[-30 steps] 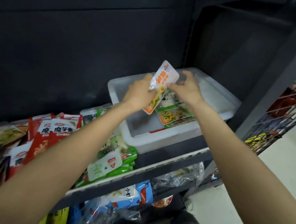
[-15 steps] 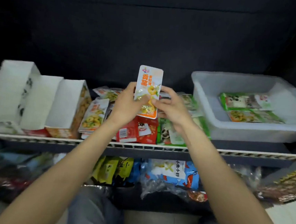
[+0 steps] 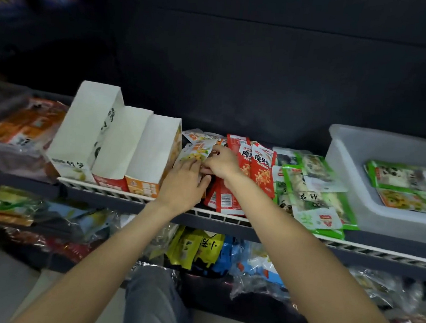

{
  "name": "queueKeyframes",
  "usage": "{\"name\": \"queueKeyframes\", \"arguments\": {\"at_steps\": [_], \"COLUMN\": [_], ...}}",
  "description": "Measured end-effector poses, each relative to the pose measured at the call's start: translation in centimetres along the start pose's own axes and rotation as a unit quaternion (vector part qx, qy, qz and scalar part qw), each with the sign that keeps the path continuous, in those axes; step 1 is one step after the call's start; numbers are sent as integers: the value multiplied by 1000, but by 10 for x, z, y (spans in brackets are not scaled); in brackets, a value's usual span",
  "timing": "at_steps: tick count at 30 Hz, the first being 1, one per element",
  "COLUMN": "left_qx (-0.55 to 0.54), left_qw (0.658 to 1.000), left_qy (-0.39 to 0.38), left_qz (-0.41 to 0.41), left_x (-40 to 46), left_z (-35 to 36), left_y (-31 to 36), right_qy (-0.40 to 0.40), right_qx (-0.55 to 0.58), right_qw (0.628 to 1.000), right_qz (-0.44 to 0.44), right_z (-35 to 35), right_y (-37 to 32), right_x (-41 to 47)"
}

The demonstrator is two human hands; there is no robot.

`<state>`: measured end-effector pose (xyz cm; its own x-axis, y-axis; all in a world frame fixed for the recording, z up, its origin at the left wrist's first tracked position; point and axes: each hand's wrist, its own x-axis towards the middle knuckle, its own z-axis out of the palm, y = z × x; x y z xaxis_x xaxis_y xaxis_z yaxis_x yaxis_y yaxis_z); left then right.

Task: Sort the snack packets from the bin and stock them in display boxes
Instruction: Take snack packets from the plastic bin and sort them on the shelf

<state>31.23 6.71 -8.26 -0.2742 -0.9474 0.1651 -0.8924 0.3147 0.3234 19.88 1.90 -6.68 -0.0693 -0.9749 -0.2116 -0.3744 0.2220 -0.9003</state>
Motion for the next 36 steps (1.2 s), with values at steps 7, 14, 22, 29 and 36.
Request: {"name": "queueKeyframes", "arguments": {"at_steps": [7,14,22,29,36], "left_qx": [95,80,-149,-77,138], "left_qw": [995,952,934,934,906], "left_qy": [-22,214,139,-97,-162], "left_qz": [0,204,293,334,367], "left_x": [6,15,67,159,217], "left_z": [7,-8,5,75,139], "left_y": [-5,46,206,328,384], "right_qy": [16,90,201,173,136], "right_qx": [-218,-346,-330,-424,-459], "right_qw": [968,907,916,888,867], "right_qz": [-126,-223,-109,42,138], "right_z": [-15,-106,-291,-409,-460], "right_y": [8,15,63,143,193], "right_x": [-15,-63,-81,-35,-10]}}
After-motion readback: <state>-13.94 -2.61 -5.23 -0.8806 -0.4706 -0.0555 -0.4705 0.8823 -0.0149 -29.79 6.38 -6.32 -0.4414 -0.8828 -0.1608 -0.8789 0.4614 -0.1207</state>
